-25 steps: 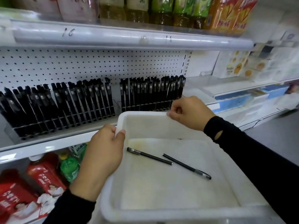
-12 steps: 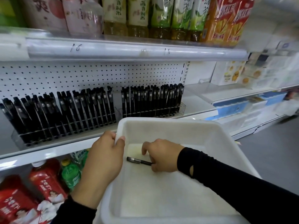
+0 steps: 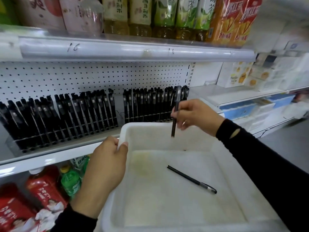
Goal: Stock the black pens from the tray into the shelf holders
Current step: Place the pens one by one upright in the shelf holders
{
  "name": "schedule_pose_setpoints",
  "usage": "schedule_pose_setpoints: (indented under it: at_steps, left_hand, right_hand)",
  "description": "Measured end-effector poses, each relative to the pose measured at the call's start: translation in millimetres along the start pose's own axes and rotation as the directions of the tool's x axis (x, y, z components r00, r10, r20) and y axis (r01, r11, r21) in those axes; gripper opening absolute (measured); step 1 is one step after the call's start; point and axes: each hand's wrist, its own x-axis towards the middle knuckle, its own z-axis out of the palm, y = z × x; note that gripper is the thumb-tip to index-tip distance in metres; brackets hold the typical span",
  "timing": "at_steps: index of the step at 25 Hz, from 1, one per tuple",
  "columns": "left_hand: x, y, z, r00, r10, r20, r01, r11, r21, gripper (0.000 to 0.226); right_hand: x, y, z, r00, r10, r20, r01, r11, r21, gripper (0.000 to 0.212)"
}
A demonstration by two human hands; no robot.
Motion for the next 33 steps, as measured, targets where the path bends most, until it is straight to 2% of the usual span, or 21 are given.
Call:
schedule_pose_setpoints:
  at_steps: [3,5,7,10,12,14,17,21,23,26,29,31,33]
  left_hand:
    - [-0.8,1.7,0.3,1.0,0.002,0.001,-0.002,1.0,-0.002,0.022]
    - [-0.9,1.6,0.6,1.0,0.004,-0.001,-0.004,1.0,-0.014,0.022]
    - [-1.0,1.7,0.8,1.0,0.003,-0.005,-0.003,1.0,-0.017,0.022]
    - [-0.3,1.2,0.6,1.0,-0.004,-0.014,0.003,1.0,-0.024,0.022]
    - [-0.5,0.9,0.3,1.0,-0.012,-0.012,0.012,1.0,-0.027,0.022]
    - [-0.3,0.6,0.5,1.0,-0.022,-0.005,0.022,0.999,-0.037,0.021]
    - [2.0,-0.1,1.6,1.0,-0.026,-0.003,0.026,0.998,-0.049,0.021]
    - [2.8,0.7,2.9,1.0,-0.024,0.002,0.024,0.999,-0.043,0.022]
    - [1.6,0.4,2.9,1.0,-0.026,-0.001,0.026,0.999,-0.037,0.023]
    - [1.1,0.3,2.9,1.0,-0.029,0.002,0.029,0.998,-0.051,0.023]
    - [1.3,1.2,2.6,1.0,-0.023,-0.002,0.023,0.999,-0.047,0.022]
    - [1.3,0.5,2.1,1.0,-0.023,-0.001,0.023,0.999,-0.047,0.022]
    - [0.2,0.8,1.6,1.0,-0.02,-0.001,0.02,0.999,-0.048,0.022]
  right_hand:
    - [30.9,8.9,-28.9,0.949,-0.006,-0.315,0.026,0.998,0.06,0.005]
    - [54.0,24.6,-38.7,0.888,0.004,-0.46,-0.017,1.0,-0.024,0.008]
    - [72.5,40.4,-41.8,0.847,-0.018,-0.531,-0.106,0.974,-0.201,0.011]
    - [92.1,55.8,-39.1,0.836,-0.085,-0.542,-0.223,0.85,-0.477,0.013]
    - [101.6,61.8,-37.1,0.822,-0.112,-0.558,-0.265,0.792,-0.55,0.01]
    - [108.2,66.8,-36.1,0.809,-0.117,-0.576,-0.295,0.767,-0.57,0.008]
    - [115.0,77.8,-35.9,0.841,-0.056,-0.538,-0.342,0.716,-0.609,0.011]
    - [123.0,88.8,-40.2,0.847,0.077,-0.527,-0.403,0.739,-0.54,0.018]
    - [126.0,85.7,-39.1,0.852,0.114,-0.511,-0.43,0.709,-0.559,0.018]
    - [127.1,84.7,-35.5,0.851,0.107,-0.514,-0.442,0.674,-0.592,0.022]
    - [119.8,85.8,-33.9,0.837,0.129,-0.532,-0.457,0.699,-0.549,0.029]
    - [105.1,76.0,-34.7,0.84,0.094,-0.534,-0.436,0.704,-0.561,0.026]
    - [79.3,57.0,-31.0,0.856,-0.078,-0.511,-0.332,0.676,-0.658,0.021]
